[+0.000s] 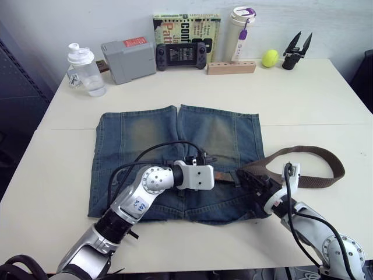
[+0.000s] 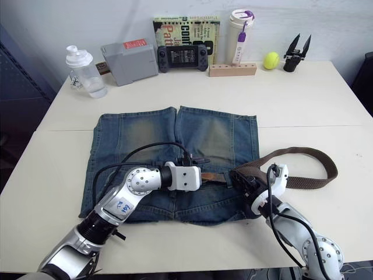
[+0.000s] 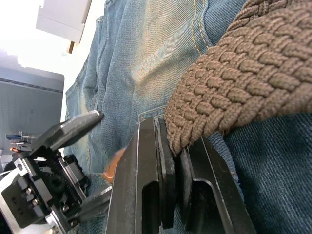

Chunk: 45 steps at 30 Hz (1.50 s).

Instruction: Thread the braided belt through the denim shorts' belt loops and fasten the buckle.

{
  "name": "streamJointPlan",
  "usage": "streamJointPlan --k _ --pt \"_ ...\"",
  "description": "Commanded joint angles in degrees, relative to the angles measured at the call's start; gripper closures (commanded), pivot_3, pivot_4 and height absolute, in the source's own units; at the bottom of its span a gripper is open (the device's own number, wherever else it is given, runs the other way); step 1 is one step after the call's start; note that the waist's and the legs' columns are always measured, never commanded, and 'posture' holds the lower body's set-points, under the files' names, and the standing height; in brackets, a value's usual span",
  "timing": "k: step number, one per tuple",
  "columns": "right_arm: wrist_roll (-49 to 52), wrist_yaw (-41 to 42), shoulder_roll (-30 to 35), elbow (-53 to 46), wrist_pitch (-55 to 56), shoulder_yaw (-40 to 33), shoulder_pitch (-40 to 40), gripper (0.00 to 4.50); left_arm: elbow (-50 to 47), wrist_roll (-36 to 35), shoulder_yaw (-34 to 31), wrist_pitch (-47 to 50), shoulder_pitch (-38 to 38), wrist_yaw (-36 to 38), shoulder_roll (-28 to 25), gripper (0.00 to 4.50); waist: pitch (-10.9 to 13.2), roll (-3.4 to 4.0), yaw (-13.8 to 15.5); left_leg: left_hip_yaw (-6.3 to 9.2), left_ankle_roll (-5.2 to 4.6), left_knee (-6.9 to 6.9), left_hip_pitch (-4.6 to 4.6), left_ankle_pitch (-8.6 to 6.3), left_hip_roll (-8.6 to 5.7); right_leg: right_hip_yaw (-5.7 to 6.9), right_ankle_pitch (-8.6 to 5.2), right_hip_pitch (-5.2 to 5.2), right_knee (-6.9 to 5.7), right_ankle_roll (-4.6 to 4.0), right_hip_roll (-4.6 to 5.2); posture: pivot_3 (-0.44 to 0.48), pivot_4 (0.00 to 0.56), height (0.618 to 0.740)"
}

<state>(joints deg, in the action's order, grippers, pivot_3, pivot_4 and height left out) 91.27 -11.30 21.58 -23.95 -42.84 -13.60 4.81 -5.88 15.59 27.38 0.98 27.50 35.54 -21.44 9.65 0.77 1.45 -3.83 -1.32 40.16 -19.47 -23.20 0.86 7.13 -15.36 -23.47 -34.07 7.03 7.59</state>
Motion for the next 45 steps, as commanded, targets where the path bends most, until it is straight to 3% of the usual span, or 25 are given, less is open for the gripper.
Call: streamJointPlan --k 1,3,4,7,11,12,18,22,24,28,31,36,41,45 --pt "1.04 0.95 -0.13 -1.75 0.27 0.36 -0.08 4.50 -2.37 -0.98 -1.24 -1.88 -1.52 0.39 -0.12 1.41 0.00 0.00 -0.01 0.00 0.00 0.00 0.00 0.00 0.00 0.00 0.00 0.00 0.00 0.00 0.00 0.000 0.150 0.726" --pt "0.97 1.09 -0.01 -1.56 0.20 0.45 -0.16 4.50 -2.51 -0.99 -1.21 -2.04 -1.89 1.14 -0.13 1.41 0.00 0.00 0.03 0.00 0.00 0.00 0.00 0.00 0.02 0.00 0.00 0.00 0.00 0.00 0.00 0.000 0.150 0.726" --pt "0.95 1.13 0.04 -1.48 0.15 0.49 -0.22 4.50 -2.42 -0.96 -1.10 -2.21 -1.89 1.36 -0.03 1.64 0.00 0.00 0.03 0.01 0.00 0.01 0.00 0.00 0.02 0.01 0.00 0.01 0.00 0.00 0.01 0.000 0.150 0.726" --pt "1.01 1.11 0.11 -1.39 0.09 0.56 -0.35 4.50 -1.97 -0.76 -0.54 -2.65 -1.71 2.07 0.36 2.56 0.00 0.00 -0.01 0.00 0.00 0.00 0.00 0.00 0.01 0.00 0.00 0.00 -0.01 0.00 0.02 0.000 0.150 0.726" --pt "0.86 1.06 0.28 -1.50 -0.06 0.68 -0.29 4.50 -1.25 0.16 0.21 -3.82 -1.38 2.79 0.44 4.25 0.00 0.01 0.00 0.00 0.00 0.00 0.01 0.00 0.00 0.01 0.00 0.01 -0.01 0.00 0.01 0.000 0.150 0.726" --pt "0.78 1.04 0.34 -1.58 -0.11 0.74 -0.24 4.50 -1.12 0.37 0.30 -4.11 -1.32 2.92 0.40 4.44 0.00 0.00 -0.01 0.00 0.00 0.00 0.01 0.00 -0.01 0.01 0.00 0.01 -0.01 0.00 0.01 0.000 0.150 0.726" --pt "1.48 0.42 0.74 -2.31 -0.28 0.63 0.37 4.50 -1.47 0.81 -0.98 -5.61 -1.95 2.52 -0.35 4.44 0.00 0.00 -0.02 -0.01 0.00 0.00 0.01 0.00 -0.01 0.01 0.00 0.01 -0.01 0.00 0.00 0.000 0.150 0.726" --pt "5.65 -0.74 2.17 -4.26 1.44 -3.11 0.38 2.97 -3.64 1.36 -1.98 -7.12 -2.82 3.27 -2.85 4.50 0.00 0.00 -0.05 0.01 0.00 -0.01 0.01 0.00 0.02 0.02 0.00 0.00 -0.01 0.00 0.00 0.000 0.150 0.726" --pt "7.23 0.18 4.71 -5.29 0.89 -4.65 0.17 1.95 -3.80 1.55 -1.90 -7.16 -2.85 3.34 -3.18 4.50 0.00 0.02 -0.05 0.00 0.00 -0.01 0.01 0.00 0.06 0.01 0.00 -0.01 -0.01 0.00 0.00 0.000 0.150 0.726" --pt "7.49 9.06 14.78 -7.19 -3.14 -10.07 2.42 0.13 -4.37 1.21 -2.10 -5.66 -2.87 3.25 -2.44 4.50 0.01 0.01 0.03 -0.01 -0.01 0.00 0.01 -0.01 0.05 0.00 0.00 0.00 0.01 0.00 0.05 0.000 0.150 0.726" --pt "0.39 22.51 24.36 -10.34 -7.11 -13.30 7.14 0.06 -5.58 0.62 -2.41 -3.91 -2.63 3.66 -1.73 4.50 0.03 0.01 0.28 0.02 -0.03 -0.03 -0.03 -0.01 0.03 0.04 0.00 0.01 0.05 0.00 0.06 0.000 0.150 0.726" --pt "-15.27 40.57 33.45 -15.07 -5.87 -14.76 14.69 0.06 -7.10 1.00 -2.22 -2.02 -2.12 4.26 -1.28 4.50 0.05 -0.04 0.28 0.00 -0.06 -0.02 0.02 -0.03 -0.02 0.03 0.00 0.04 0.06 0.00 0.00 0.000 0.150 0.726" --pt "-26.00 48.44 34.94 -17.45 -3.30 -12.57 19.69 0.06 -8.17 1.94 -1.87 -1.04 -1.80 4.47 -1.29 4.50 0.08 -0.09 0.70 0.02 -0.06 0.02 0.02 -0.03 -0.09 0.03 0.02 0.07 0.07 0.03 0.03 0.000 0.150 0.726" --pt "-35.31 47.30 34.66 -16.91 -2.84 -6.95 20.12 0.06 -8.69 2.07 -1.73 0.12 -0.96 4.80 -0.62 4.50 0.08 -0.09 1.29 0.02 -0.05 0.13 0.02 -0.03 -0.10 0.04 0.02 0.08 0.02 0.03 0.02 0.000 0.150 0.726"
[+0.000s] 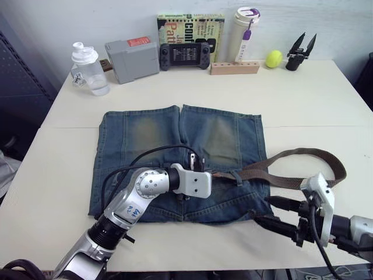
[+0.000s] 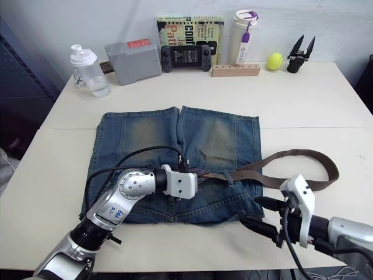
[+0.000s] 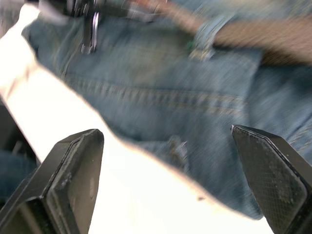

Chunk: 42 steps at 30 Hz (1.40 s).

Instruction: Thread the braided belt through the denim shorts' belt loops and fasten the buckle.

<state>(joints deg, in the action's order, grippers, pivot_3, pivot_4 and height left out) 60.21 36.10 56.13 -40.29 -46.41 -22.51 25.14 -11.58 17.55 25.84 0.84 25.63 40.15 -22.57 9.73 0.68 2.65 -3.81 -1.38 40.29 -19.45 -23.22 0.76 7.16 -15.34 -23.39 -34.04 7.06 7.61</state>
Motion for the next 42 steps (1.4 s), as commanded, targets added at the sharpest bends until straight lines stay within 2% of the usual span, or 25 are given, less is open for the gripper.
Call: streamJointPlan --k 1,4,6,7,11,12,24,29,32,35,36,39,42 --pt "-5.57 -0.33 -0.43 -0.17 0.96 2.81 -0.50 0.06 -2.95 0.11 -0.21 0.50 1.00 0.21 0.70 4.50 0.00 0.00 0.16 -0.01 0.00 0.02 0.00 0.00 0.00 -0.01 0.00 0.00 -0.01 0.00 0.00 0.000 0.150 0.726" --pt "-9.15 -3.44 -2.93 1.81 1.03 5.07 -3.08 0.82 -2.95 0.48 0.00 0.72 1.35 0.52 0.90 4.50 0.00 -0.02 0.24 0.00 0.00 0.04 0.00 0.00 -0.01 0.00 0.00 0.02 -0.01 0.00 -0.01 0.000 0.150 0.726" --pt "-12.03 -4.64 -4.09 2.68 1.22 6.65 -4.55 1.83 -2.96 1.00 0.20 0.75 1.73 0.79 0.87 4.50 0.00 -0.01 0.29 0.01 0.01 0.06 0.00 0.00 -0.02 0.00 0.00 0.02 -0.02 0.00 0.00 0.000 0.150 0.726" --pt "-13.19 -4.87 -4.53 3.05 1.42 7.19 -5.15 2.14 -2.99 0.98 0.14 1.00 1.87 0.85 1.03 4.50 0.00 -0.02 0.35 0.01 0.01 0.06 -0.01 0.00 -0.02 0.01 0.00 0.02 -0.02 0.00 0.01 0.000 0.150 0.726" --pt "-16.16 -5.34 -6.66 4.07 2.14 8.36 -7.71 4.34 -3.18 1.51 0.25 0.99 2.25 1.28 0.75 4.50 0.00 -0.01 0.31 0.02 0.01 0.06 -0.01 0.01 -0.02 0.03 0.01 0.03 -0.02 0.01 -0.02 0.000 0.150 0.726" --pt "-17.30 -5.42 -6.82 4.54 2.45 8.64 -8.18 4.48 -3.26 1.81 0.21 1.09 2.30 1.27 0.69 4.50 0.00 -0.01 0.31 0.03 0.02 0.07 -0.01 0.01 -0.02 0.03 0.01 0.03 -0.03 0.01 -0.02 0.000 0.150 0.726" --pt "-26.19 -7.58 -10.01 15.35 5.79 5.32 -16.49 4.48 -4.66 6.96 -0.56 0.88 3.59 -0.15 -0.18 4.50 -0.01 0.00 0.24 -0.02 0.02 0.10 -0.04 0.01 -0.02 0.04 0.01 0.02 -0.03 0.01 -0.04 0.000 0.150 0.726" --pt "-22.83 -3.16 -9.46 14.44 3.93 2.74 -15.86 4.48 -4.45 7.41 -0.66 0.98 3.57 0.10 -0.01 4.50 -0.01 0.00 0.26 -0.03 0.02 0.12 -0.09 0.01 -0.01 0.10 0.01 0.02 -0.05 0.01 -0.04 0.000 0.150 0.726" --pt "-17.68 4.90 -7.07 9.68 3.63 -2.75 -11.28 4.48 -4.39 7.51 -0.64 0.83 3.53 0.19 0.13 4.50 -0.01 0.04 0.51 -0.03 0.02 0.17 -0.16 0.01 -0.02 0.17 0.01 0.02 -0.04 0.01 -0.03 0.000 0.150 0.726" --pt "-13.60 10.12 -4.62 4.61 3.01 -6.33 -8.86 3.49 -4.19 7.31 -0.40 0.85 3.40 0.19 0.62 4.50 -0.01 0.03 0.36 -0.01 0.02 0.28 -0.23 0.01 -0.01 0.19 0.02 0.03 -0.05 0.03 -0.03 0.000 0.150 0.726" --pt "-13.05 11.41 -3.89 3.15 2.92 -6.57 -8.17 3.04 -4.04 7.19 -0.36 0.83 3.41 0.20 0.76 4.50 -0.01 0.03 0.36 0.02 0.02 0.34 -0.23 0.01 0.00 0.18 0.03 0.03 -0.06 0.04 -0.03 0.000 0.150 0.726" --pt "-18.99 14.92 -0.80 -0.86 7.37 -3.80 -5.35 1.74 -3.76 7.16 -0.18 0.70 3.58 0.43 0.94 4.50 -0.01 0.02 0.37 0.11 0.01 0.36 -0.21 0.00 0.01 0.16 0.03 0.04 -0.08 0.04 -0.04 0.000 0.150 0.726" --pt "-33.85 16.44 2.75 -3.07 20.30 3.47 -4.25 0.28 -3.79 7.05 -0.10 0.70 3.57 0.55 1.12 4.50 0.00 0.01 0.46 0.10 0.00 0.42 -0.24 0.00 -0.03 0.15 0.04 0.04 -0.09 0.05 0.01 0.000 0.150 0.726"
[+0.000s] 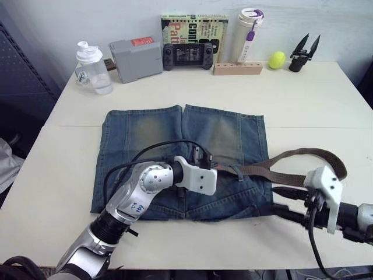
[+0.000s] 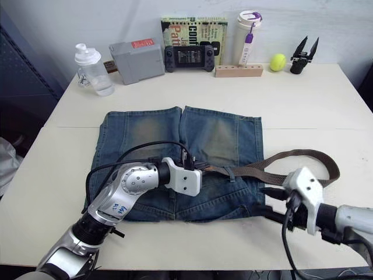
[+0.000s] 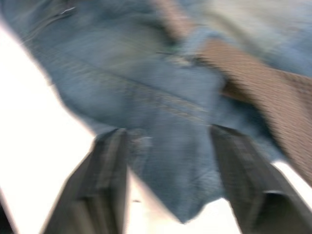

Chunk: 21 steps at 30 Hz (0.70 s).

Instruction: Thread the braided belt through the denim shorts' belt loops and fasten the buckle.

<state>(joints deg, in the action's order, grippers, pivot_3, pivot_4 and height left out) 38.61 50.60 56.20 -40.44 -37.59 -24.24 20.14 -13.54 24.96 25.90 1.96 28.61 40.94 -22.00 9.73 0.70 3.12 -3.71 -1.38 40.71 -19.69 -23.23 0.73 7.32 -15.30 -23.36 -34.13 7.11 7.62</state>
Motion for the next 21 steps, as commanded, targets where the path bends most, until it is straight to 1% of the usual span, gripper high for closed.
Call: streamJointPlan --k 1,3,6,9,11,12,14,15,17,18,19,20,21 --pt "-17.73 2.01 3.61 -3.24 16.54 8.40 0.58 0.05 -1.80 -0.48 -0.14 -0.40 0.60 -0.17 0.63 4.50 0.00 -0.01 -0.03 -0.01 0.00 0.06 -0.01 0.00 0.00 0.02 0.00 0.01 0.00 0.00 -0.01 0.000 0.150 0.726" --pt "-24.13 1.73 4.00 -3.42 22.87 13.02 -0.23 0.05 -1.67 -0.55 -0.12 -0.40 0.66 -0.12 0.77 4.50 0.00 -0.01 -0.06 -0.02 -0.01 0.17 -0.08 -0.02 0.01 0.06 0.00 0.00 -0.01 0.01 -0.02 0.000 0.150 0.726" --pt "-36.97 -0.59 4.90 0.17 31.70 20.34 -1.82 0.05 -1.80 -0.66 -0.10 -0.23 0.53 -0.03 1.09 4.50 0.00 -0.01 -0.05 -0.02 -0.01 0.25 -0.17 -0.02 0.01 0.16 0.00 0.00 -0.02 0.01 -0.02 0.000 0.150 0.726" --pt "-48.58 -4.06 4.39 5.97 37.60 26.27 -3.43 0.05 -1.55 -0.55 -0.11 -0.17 0.66 -0.09 1.37 4.50 0.00 -0.01 0.00 0.01 -0.01 0.40 -0.40 -0.02 0.01 0.35 0.01 -0.02 0.00 0.02 0.00 0.000 0.150 0.726" --pt "-52.86 -6.77 2.60 8.57 38.85 28.16 -5.00 0.05 -1.62 -0.49 -0.16 -0.10 0.70 -0.09 1.43 4.50 -0.10 -0.15 -0.20 0.01 0.00 0.44 -0.41 -0.01 0.05 0.37 0.02 -0.02 0.01 0.03 -0.04 0.000 0.150 0.726" --pt "-53.95 -7.52 1.85 9.41 38.90 28.55 -5.47 0.28 -1.74 -0.46 -0.19 -0.05 0.67 -0.06 1.39 4.50 -0.17 -0.28 -0.28 0.03 0.01 0.44 -0.40 -0.01 0.08 0.40 0.02 0.00 0.01 0.03 -0.07 0.000 0.150 0.726" --pt "-55.56 -8.16 0.96 11.11 38.37 28.82 -6.12 0.91 -1.88 -0.36 -0.24 0.01 0.59 -0.03 1.33 4.50 -0.24 -0.39 -0.43 0.05 0.04 0.44 -0.40 0.01 0.11 0.42 0.03 0.02 0.00 0.01 -0.11 0.000 0.150 0.726" --pt "-56.17 -8.38 0.65 11.71 38.17 28.84 -6.35 1.38 -1.93 -0.31 -0.25 0.03 0.55 -0.01 1.32 4.50 -0.24 -0.39 -0.46 0.03 0.04 0.45 -0.37 0.01 0.11 0.40 0.03 0.04 0.00 0.01 -0.10 0.000 0.150 0.726" --pt "-56.64 -9.72 -0.76 13.53 37.32 28.57 -7.39 2.46 -2.14 -0.06 -0.22 -0.01 0.47 -0.04 1.24 4.50 -0.24 -0.39 -0.44 0.03 0.04 0.48 -0.31 0.01 0.09 0.38 0.04 0.12 0.00 0.00 -0.08 0.000 0.150 0.726" --pt "-56.56 -10.09 -1.30 14.07 36.97 28.51 -7.78 2.71 -2.08 0.02 -0.21 -0.07 0.52 -0.08 1.22 4.50 -0.22 -0.42 -0.43 0.03 0.04 0.48 -0.27 0.01 0.09 0.38 0.05 0.16 0.01 0.00 -0.07 0.000 0.150 0.726" --pt "-56.66 -10.48 -1.84 14.77 36.73 28.28 -8.24 3.27 -2.05 0.10 -0.20 -0.11 0.60 -0.12 1.22 4.50 -0.21 -0.39 -0.37 0.04 0.04 0.46 -0.08 0.01 0.10 0.40 0.05 0.42 0.07 -0.01 -0.07 0.000 0.150 0.726" --pt "-56.58 -10.65 -2.26 15.35 36.22 27.84 -8.54 3.63 -2.06 0.24 -0.17 -0.12 0.66 -0.17 1.22 4.50 -0.20 -0.38 -0.26 0.05 0.04 0.44 0.02 0.01 0.09 0.40 0.05 0.55 0.12 -0.01 -0.06 0.000 0.150 0.726" --pt "-56.67 -10.79 -2.45 16.04 35.86 27.40 -8.80 3.89 -2.12 0.35 -0.15 -0.13 0.68 -0.20 1.21 4.50 -0.20 -0.38 -0.17 0.05 0.03 0.38 0.18 0.00 0.08 0.40 0.05 0.70 0.16 -0.01 -0.04 0.000 0.150 0.726"
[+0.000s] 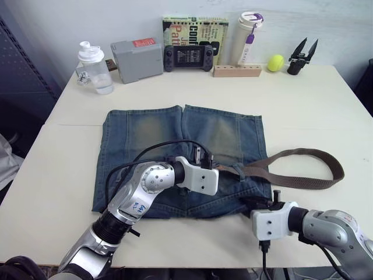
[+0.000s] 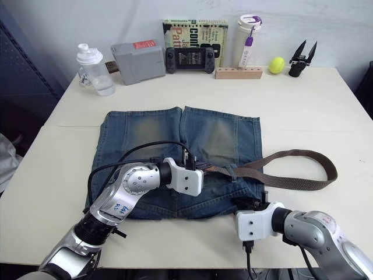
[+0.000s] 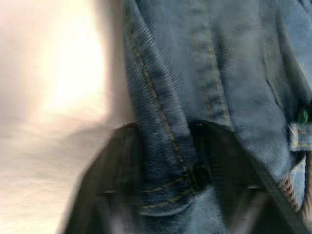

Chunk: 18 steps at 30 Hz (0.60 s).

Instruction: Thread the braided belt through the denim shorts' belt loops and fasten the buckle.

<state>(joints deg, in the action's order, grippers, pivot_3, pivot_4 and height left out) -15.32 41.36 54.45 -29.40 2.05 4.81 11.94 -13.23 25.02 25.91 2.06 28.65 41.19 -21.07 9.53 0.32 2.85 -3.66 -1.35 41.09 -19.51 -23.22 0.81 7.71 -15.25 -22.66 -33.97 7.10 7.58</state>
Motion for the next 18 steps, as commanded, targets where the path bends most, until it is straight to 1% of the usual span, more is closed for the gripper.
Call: streamJointPlan --k 1,2,9,13,18 --pt "-2.82 -1.61 -0.83 5.51 -3.98 -1.98 -0.76 4.23 -2.47 0.38 -0.12 -0.19 0.68 -0.46 0.31 4.50 0.00 0.00 0.15 0.02 0.00 -0.03 0.14 -0.01 0.01 0.00 0.00 0.12 0.04 0.00 0.01 0.000 0.150 0.726" --pt "-2.62 -2.12 -1.04 6.68 -4.93 -3.03 -1.28 4.41 -2.62 0.72 -0.07 -0.34 0.68 -0.57 0.19 4.50 0.00 0.00 0.15 0.04 0.00 -0.04 0.17 -0.02 0.02 0.01 0.00 0.15 0.05 0.00 0.02 0.000 0.150 0.726" --pt "-3.50 -4.58 0.19 14.77 -8.51 -6.97 -3.59 4.41 -3.29 3.64 -0.11 -2.32 1.20 -2.13 -0.38 4.50 0.00 0.01 0.41 0.08 -0.02 -0.02 0.17 -0.02 0.00 0.02 0.00 0.20 0.04 0.00 0.11 0.000 0.150 0.726" --pt "-3.23 -4.74 0.16 17.12 -11.21 -7.87 -5.12 4.41 -3.66 5.15 -0.85 -4.26 1.65 -3.56 -0.90 4.50 0.00 0.01 0.47 0.09 -0.03 -0.02 0.17 -0.03 0.01 0.02 0.00 0.20 0.04 0.00 0.15 0.000 0.150 0.726" --pt "-2.51 -6.10 -0.38 19.71 -14.42 -9.28 -7.76 4.41 -3.49 5.70 -0.96 -4.75 0.99 -3.58 -1.39 4.50 0.00 0.02 0.49 0.09 -0.04 -0.03 0.17 -0.03 0.02 0.02 0.01 0.20 0.04 0.01 0.17 0.000 0.150 0.726"
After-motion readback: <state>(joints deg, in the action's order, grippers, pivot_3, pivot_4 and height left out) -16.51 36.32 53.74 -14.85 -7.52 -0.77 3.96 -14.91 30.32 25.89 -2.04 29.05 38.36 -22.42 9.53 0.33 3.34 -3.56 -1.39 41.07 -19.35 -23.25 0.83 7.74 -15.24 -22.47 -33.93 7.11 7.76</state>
